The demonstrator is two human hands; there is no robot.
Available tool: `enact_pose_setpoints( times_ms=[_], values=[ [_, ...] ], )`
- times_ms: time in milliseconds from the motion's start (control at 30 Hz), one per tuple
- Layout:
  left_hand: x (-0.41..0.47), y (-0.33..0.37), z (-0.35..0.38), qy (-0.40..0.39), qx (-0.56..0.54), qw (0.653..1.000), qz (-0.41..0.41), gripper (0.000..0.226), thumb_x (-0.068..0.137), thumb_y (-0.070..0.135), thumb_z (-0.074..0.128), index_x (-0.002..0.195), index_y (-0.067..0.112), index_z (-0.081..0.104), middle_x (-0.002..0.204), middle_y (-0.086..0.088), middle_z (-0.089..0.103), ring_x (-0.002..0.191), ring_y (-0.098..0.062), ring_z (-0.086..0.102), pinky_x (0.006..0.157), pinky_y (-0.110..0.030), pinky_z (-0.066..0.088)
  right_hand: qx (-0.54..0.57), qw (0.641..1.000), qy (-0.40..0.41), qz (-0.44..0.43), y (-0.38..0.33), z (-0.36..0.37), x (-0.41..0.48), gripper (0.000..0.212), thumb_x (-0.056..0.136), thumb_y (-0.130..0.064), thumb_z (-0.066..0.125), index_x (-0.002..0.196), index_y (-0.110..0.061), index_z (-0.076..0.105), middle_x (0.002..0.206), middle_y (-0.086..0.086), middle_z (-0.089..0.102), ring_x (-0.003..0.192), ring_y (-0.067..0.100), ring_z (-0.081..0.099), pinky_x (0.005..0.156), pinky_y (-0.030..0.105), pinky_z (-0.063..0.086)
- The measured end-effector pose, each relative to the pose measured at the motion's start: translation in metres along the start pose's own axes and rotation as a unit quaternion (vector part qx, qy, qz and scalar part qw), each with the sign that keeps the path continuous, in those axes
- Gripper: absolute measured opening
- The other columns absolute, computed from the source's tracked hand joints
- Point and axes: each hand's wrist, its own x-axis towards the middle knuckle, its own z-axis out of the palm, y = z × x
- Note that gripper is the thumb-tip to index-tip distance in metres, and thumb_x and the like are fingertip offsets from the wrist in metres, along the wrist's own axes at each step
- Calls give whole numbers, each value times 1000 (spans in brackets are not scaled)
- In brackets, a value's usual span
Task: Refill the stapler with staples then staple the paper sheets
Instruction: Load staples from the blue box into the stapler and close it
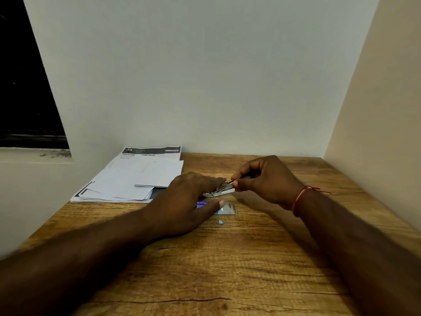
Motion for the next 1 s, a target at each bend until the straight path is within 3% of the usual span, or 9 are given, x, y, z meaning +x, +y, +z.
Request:
enact_pose_setpoints(
  times_ms=[133, 300, 500, 700, 800, 933, 1000],
  values=[
    [1, -1, 3, -21, 34, 999, 19, 59, 110, 65, 57, 167, 48, 52, 144, 17, 75, 130, -9, 62, 112, -47, 53, -19, 1000, -3, -18, -5, 7, -2, 15, 88, -6, 91, 90, -21, 89, 84, -5, 86, 81, 7, 84, 73, 12, 62],
    [1, -2, 4, -26, 33, 999, 27, 63, 109, 69, 53, 168, 47, 50, 149, 16, 74, 133, -11, 63, 114, -49, 52, -10, 1000, -1, -15, -6, 8, -4, 14, 89, -5, 90, 92, -19, 89, 86, -5, 87, 82, 6, 83, 72, 11, 61],
    [1, -8, 4, -38, 55, 998, 15, 65, 110, 72, 51, 170, 47, 47, 154, 16, 70, 140, -11, 59, 120, -49, 47, 3, 1000, -2, -13, -3, 9, -4, 22, 89, -2, 90, 103, -18, 86, 93, 0, 87, 87, 12, 85, 80, 22, 68],
    [-4, -10, -6, -18, 35, 999, -33, 68, 107, 70, 61, 168, 43, 52, 163, 14, 63, 150, -14, 54, 127, -47, 43, -47, 999, 10, -21, 2, 5, -1, 31, 92, -3, 88, 114, -24, 84, 97, -7, 86, 92, 1, 81, 79, 9, 60],
    [-4, -14, -12, 2, 21, 998, -60, 61, 107, 62, 68, 164, 41, 59, 156, 15, 69, 144, -13, 58, 122, -43, 49, -46, 998, 30, -10, 5, 1, 1, 33, 94, 0, 85, 116, -24, 83, 98, -8, 86, 92, -3, 79, 77, 6, 59],
    [-2, -23, -17, 45, 7, 995, -91, 42, 107, 47, 76, 148, 41, 73, 127, 23, 74, 123, -8, 62, 112, -43, 56, -13, 998, 58, 0, 8, -4, 4, 35, 96, 4, 81, 121, -20, 79, 99, -3, 86, 95, 7, 82, 91, 29, 68],
    [-1, -28, -18, 56, 3, 993, -108, 34, 104, 45, 80, 138, 41, 80, 116, 23, 71, 120, -7, 65, 110, -43, 58, -23, 997, 67, -11, 8, -5, 5, 35, 97, 2, 80, 124, -21, 77, 100, -5, 85, 97, 6, 81, 94, 31, 66]
  ],
)
